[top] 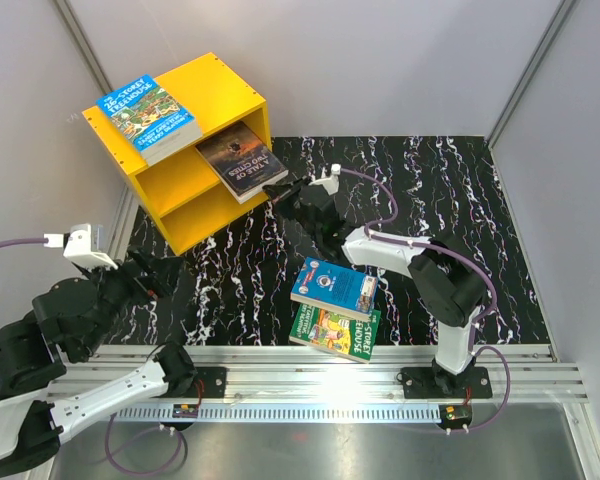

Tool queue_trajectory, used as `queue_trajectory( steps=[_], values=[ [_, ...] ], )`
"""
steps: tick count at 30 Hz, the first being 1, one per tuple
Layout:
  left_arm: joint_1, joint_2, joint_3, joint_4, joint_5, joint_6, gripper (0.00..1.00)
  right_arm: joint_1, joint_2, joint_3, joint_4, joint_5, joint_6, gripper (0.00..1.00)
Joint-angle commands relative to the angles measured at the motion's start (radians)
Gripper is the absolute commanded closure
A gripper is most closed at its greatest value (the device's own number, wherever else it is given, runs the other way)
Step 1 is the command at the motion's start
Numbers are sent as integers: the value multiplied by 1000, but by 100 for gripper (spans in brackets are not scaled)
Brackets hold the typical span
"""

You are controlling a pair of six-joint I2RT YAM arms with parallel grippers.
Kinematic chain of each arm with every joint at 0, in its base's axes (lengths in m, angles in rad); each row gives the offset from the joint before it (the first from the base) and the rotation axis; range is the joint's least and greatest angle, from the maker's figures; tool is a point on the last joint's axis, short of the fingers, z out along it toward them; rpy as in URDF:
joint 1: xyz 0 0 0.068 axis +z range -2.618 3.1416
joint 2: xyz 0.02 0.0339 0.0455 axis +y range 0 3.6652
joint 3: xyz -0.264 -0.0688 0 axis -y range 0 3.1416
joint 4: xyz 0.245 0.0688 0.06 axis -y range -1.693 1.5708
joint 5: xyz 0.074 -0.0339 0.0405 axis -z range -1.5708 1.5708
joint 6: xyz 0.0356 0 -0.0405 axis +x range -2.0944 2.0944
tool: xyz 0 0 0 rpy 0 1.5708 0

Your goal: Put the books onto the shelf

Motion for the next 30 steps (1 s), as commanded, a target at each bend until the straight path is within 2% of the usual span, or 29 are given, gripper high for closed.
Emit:
queue_trajectory(
  steps=[1, 8, 13, 23, 30],
  values=[
    [-4, -7, -21, 51, -6, 3, 3, -6, -51, -40, 42, 15, 4, 100],
    [-2, -2, -47, 83, 5, 2, 3, -6, -51, -69, 53, 20, -2, 100],
    [-2, -2, -44, 76, 4, 0, 3, -7, -27, -29, 54, 26, -13, 100],
    [-2, -4, -31, 48, -26, 6, 2, -56, 119, 190, 19, -43, -11, 100],
    [-2, -4, -31, 42, -53, 17, 1, -70, 194, 287, 4, -83, 0, 100]
  ],
)
